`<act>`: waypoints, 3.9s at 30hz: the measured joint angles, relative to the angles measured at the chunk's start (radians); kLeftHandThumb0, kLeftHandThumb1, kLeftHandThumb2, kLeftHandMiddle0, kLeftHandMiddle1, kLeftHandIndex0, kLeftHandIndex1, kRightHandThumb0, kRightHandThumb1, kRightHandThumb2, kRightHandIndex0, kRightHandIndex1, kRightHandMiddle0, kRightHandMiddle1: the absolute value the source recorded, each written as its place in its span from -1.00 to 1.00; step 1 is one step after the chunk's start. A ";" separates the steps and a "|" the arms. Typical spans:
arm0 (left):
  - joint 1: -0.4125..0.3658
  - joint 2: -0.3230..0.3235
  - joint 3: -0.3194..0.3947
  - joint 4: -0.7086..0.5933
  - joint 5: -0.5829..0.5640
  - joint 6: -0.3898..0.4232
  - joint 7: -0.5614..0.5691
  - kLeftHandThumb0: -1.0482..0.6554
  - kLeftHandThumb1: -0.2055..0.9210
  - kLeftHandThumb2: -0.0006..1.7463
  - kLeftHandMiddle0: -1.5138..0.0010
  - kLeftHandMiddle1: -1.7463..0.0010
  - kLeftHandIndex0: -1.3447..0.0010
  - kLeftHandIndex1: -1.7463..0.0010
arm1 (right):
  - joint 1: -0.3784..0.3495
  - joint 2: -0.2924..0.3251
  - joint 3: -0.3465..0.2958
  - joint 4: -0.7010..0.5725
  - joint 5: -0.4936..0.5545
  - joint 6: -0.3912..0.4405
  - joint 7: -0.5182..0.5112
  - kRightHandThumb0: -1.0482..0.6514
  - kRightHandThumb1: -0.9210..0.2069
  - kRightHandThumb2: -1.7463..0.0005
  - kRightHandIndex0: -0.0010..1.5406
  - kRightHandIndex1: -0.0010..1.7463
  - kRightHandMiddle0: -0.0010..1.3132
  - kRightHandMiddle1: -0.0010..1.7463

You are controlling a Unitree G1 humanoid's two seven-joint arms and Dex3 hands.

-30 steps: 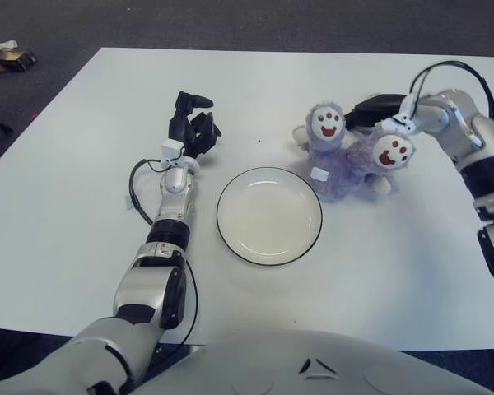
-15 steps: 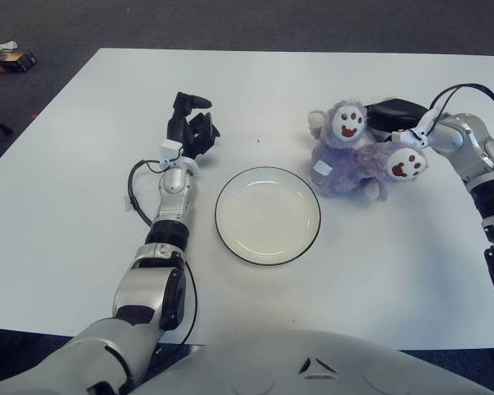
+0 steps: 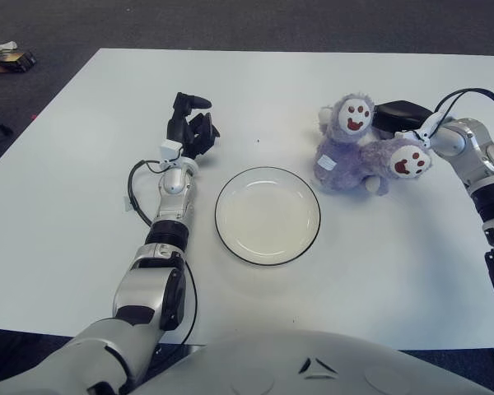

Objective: Put the doll into the plate.

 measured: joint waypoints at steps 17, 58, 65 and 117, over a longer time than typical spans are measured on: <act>0.000 0.001 0.001 0.002 -0.001 0.000 0.000 -0.20 0.75 -0.20 -0.09 -1.00 0.57 -1.00 | 0.016 0.008 -0.049 -0.022 0.021 0.053 -0.008 0.24 0.08 -0.51 -0.21 0.94 -0.36 1.00; -0.007 0.007 0.001 0.016 -0.006 0.014 0.000 -0.20 0.75 -0.20 -0.11 -1.00 0.57 -1.00 | -0.026 0.056 -0.166 -0.208 0.173 0.244 0.058 0.24 0.12 -0.52 -0.14 0.88 -0.36 1.00; -0.012 0.006 0.002 0.023 -0.006 0.020 0.000 -0.20 0.74 -0.19 -0.11 -1.00 0.57 -1.00 | -0.026 0.079 -0.171 -0.250 0.197 0.255 0.058 0.24 0.13 -0.52 -0.13 0.88 -0.36 1.00; -0.077 0.018 0.003 0.129 0.017 0.026 0.069 -0.20 0.71 -0.16 -0.09 -1.00 0.55 -1.00 | -0.069 0.265 -0.062 -0.468 0.238 0.300 0.208 0.24 0.13 -0.54 -0.18 0.93 -0.34 1.00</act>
